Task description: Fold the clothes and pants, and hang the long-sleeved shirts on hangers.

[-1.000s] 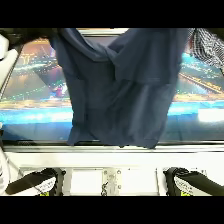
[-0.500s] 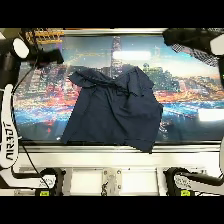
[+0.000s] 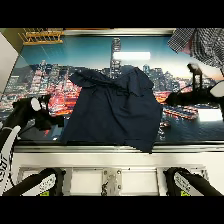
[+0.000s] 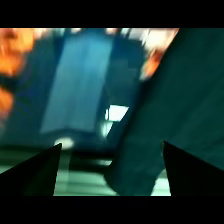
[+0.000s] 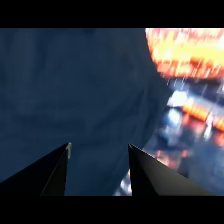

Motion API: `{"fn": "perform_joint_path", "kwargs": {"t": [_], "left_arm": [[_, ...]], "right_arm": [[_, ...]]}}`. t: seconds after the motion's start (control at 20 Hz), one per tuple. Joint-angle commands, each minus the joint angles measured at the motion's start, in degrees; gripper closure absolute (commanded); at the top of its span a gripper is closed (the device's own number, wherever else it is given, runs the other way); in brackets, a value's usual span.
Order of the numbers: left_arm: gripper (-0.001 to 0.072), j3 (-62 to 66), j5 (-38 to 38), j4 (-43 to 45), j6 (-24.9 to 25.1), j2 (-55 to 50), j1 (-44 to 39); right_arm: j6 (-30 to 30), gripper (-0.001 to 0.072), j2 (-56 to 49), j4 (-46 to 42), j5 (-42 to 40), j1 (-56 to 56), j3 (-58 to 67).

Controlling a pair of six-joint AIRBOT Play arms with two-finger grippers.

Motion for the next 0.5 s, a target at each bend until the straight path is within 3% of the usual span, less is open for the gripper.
{"fn": "perform_joint_path", "kwargs": {"t": [0.0,0.1,0.35,0.4,0.45], "left_arm": [[0.0031,-10.5,2.3,-4.8,2.7,2.3,2.8],[0.0031,-12.1,4.9,-11.3,5.9,2.3,3.4],[0.0032,-12.4,9.3,-16.4,6.2,2.3,3.3],[0.0032,-12.4,9.3,-16.4,6.2,2.3,3.3],[0.0032,-12.4,9.2,-16.4,6.2,2.3,3.3]], "right_arm": [[0.1,0.032,4.1,0.6,2.3,-0.8,-12.9],[0.2,0.0318,4.3,0.5,2.3,-0.9,-16.5],[4.3,0.0309,4.3,0.2,2.3,-0.9,-23.6],[5.1,0.0258,4.3,0.1,2.1,-0.9,-25.4],[5.6,0.0143,4.3,0.6,1.7,-0.9,-27.1]]}}
